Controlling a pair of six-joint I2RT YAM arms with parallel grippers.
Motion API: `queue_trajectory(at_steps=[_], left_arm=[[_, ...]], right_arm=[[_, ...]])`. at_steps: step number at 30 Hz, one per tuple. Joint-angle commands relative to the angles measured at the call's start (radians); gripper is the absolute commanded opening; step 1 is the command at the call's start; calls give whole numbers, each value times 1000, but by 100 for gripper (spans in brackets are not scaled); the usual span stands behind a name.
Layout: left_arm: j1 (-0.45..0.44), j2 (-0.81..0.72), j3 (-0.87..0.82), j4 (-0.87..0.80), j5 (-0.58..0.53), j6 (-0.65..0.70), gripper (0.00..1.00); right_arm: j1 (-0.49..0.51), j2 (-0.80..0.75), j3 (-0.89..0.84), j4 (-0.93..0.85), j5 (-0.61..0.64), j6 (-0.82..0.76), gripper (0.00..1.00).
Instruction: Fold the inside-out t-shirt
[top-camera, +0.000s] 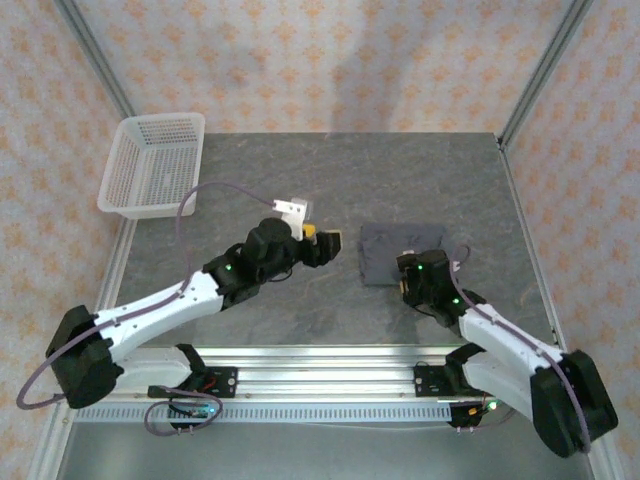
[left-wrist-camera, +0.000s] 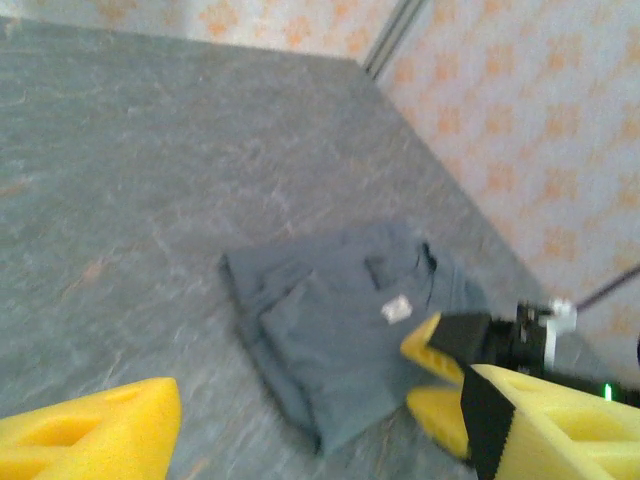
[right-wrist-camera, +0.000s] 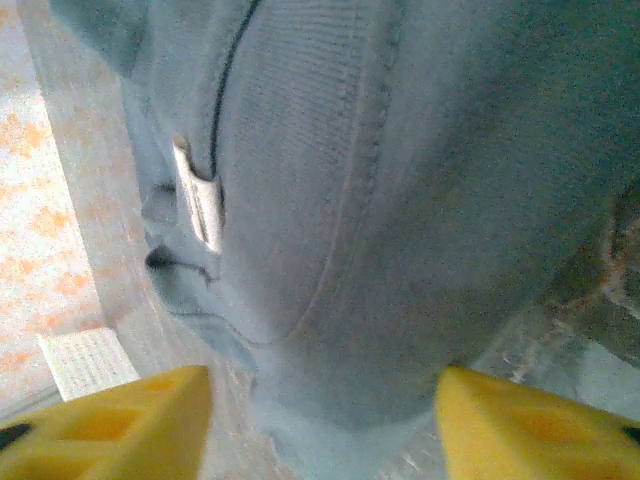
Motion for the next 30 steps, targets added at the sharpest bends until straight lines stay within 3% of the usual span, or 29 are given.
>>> queue_trajectory(at_steps=[1, 8, 14, 21, 26, 30], left_arm=[[-8, -63, -47, -46, -69, 75, 75], [-7, -87, -83, -97, -209, 15, 72], [-6, -139, -123, -129, -272, 9, 71], [-6, -280, -204, -127, -314, 29, 70], [-6, -373, -239, -174, -365, 29, 70], [-5, -425, -253, -223, -398, 27, 70]], right_arm=[[0, 85, 42, 145, 17, 24, 50], [-17, 303, 77, 307, 98, 135, 32], [-127, 392, 159, 268, 182, 96, 29], [-353, 652, 346, 300, 5, -54, 20], [-460, 840, 522, 280, -63, -127, 17], [-528, 966, 733, 150, -76, -212, 17]])
